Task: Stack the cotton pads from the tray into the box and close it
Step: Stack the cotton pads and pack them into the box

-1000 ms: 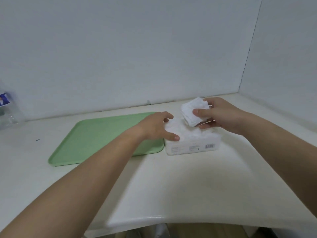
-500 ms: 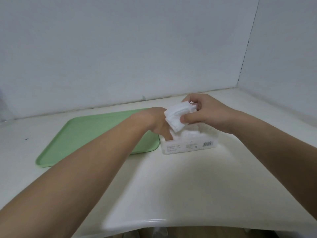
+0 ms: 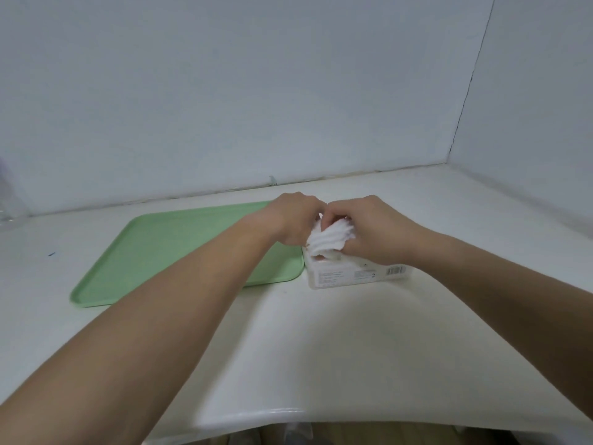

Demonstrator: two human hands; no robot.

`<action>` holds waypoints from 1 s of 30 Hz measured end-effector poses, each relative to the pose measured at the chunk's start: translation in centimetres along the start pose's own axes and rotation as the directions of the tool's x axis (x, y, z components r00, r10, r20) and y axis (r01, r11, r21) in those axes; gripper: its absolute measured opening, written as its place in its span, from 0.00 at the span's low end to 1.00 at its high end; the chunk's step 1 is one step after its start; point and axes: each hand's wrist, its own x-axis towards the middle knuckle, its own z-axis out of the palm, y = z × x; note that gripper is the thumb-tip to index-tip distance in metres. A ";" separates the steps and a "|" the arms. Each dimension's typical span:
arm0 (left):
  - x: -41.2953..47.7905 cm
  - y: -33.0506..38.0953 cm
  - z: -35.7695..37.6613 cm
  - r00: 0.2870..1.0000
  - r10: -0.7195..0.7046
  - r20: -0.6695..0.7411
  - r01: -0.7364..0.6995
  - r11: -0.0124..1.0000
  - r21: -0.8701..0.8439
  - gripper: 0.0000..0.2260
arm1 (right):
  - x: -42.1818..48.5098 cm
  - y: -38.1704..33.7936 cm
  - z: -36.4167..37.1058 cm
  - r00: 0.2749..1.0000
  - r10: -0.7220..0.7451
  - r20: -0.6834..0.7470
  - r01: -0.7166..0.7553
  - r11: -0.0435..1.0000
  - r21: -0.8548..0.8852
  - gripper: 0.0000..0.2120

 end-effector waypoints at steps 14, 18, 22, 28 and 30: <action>-0.2 -0.1 -0.1 0.997 -0.039 0.069 0.046 0.994 -0.104 0.14 | 3.1 -5.4 -0.9 0.766 0.373 0.523 -0.033 0.836 -0.548 0.16; -0.4 0.0 -0.3 0.997 -0.037 0.072 0.042 0.997 -0.069 0.19 | 3.8 -6.4 -0.1 0.727 0.379 0.573 -0.036 0.854 -0.520 0.20; -0.7 -0.1 -0.3 0.996 -0.032 0.079 0.036 0.998 -0.052 0.19 | 2.9 -5.8 -1.0 0.758 0.360 0.544 -0.094 0.886 -0.455 0.17; -0.7 0.1 0.0 0.998 -0.035 0.053 0.036 0.999 -0.007 0.11 | 1.9 -3.9 -1.4 0.931 0.172 0.321 -0.077 0.954 -0.289 0.07; -0.8 0.2 0.0 0.996 -0.044 0.072 0.044 0.999 -0.005 0.13 | 1.8 -3.6 -0.5 0.959 0.136 0.247 -0.073 0.966 -0.250 0.07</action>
